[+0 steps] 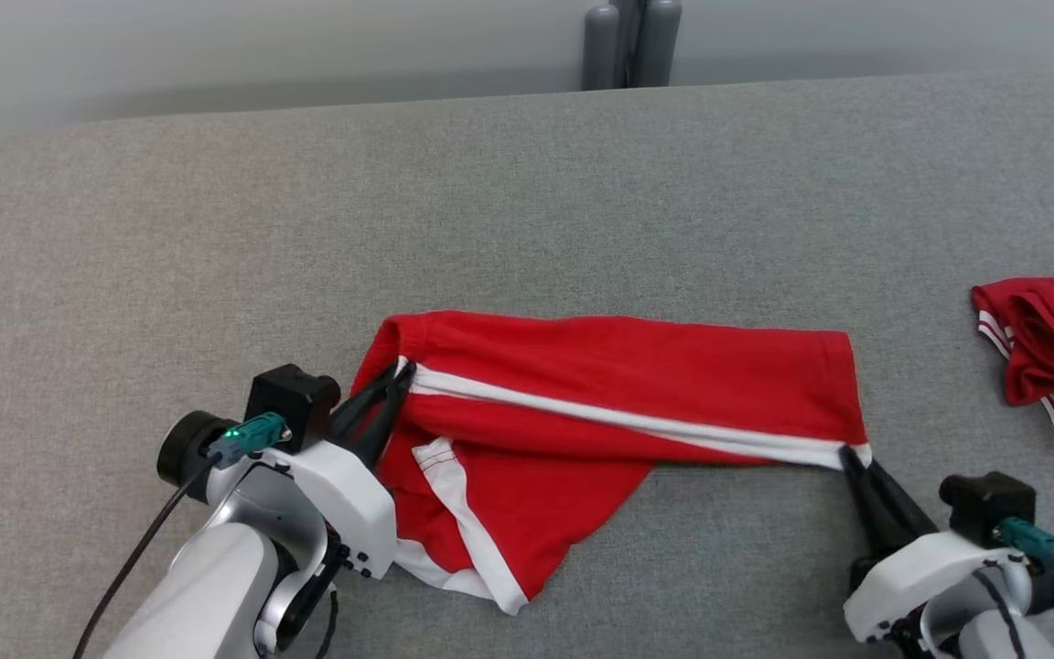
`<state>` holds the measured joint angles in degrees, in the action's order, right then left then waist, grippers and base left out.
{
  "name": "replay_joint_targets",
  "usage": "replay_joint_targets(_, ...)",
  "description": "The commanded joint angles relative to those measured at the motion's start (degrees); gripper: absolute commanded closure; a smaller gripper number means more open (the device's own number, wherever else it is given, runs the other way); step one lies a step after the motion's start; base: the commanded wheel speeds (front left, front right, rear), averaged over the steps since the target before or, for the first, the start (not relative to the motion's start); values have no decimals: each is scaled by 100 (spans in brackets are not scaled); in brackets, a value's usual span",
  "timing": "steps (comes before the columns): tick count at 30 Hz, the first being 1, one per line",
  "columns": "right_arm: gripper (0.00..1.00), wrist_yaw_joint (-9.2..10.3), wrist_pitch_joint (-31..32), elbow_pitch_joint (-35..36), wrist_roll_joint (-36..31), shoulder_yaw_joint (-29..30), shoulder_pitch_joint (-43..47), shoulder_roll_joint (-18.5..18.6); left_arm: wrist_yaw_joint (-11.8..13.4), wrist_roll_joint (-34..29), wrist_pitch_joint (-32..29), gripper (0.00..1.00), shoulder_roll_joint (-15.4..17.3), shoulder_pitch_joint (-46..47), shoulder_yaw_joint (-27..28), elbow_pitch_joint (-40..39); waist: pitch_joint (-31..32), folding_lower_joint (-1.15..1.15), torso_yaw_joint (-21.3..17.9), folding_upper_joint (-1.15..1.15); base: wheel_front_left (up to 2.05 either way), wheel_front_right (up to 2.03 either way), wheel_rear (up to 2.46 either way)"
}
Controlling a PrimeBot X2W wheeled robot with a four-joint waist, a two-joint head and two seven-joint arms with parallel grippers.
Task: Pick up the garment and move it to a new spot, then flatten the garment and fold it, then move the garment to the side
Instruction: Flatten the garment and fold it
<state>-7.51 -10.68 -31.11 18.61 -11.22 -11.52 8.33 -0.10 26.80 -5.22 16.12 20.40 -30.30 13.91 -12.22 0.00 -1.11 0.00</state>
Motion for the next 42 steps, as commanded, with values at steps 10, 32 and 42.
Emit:
replay_joint_targets(10, 100, 3, -139, 1803, -99, 398, -558, 278, 342, -175, 235, 100, 324, 243, 363, -953, 472, 0, -121, 0, 0, 0, 0)
replay_joint_targets(32, 100, 3, 725, 3226, 188, 590, -2371, 560, 376, -59, 6, 100, 475, 1839, 910, -1804, 758, 0, -53, 0, 0, 0, 0)
replay_joint_targets(42, 100, 2, 412, 1409, 757, 161, -4169, 677, -168, -93, 794, 100, -3, 3394, 809, -18, -92, 0, 52, 0, 0, 0, 0)
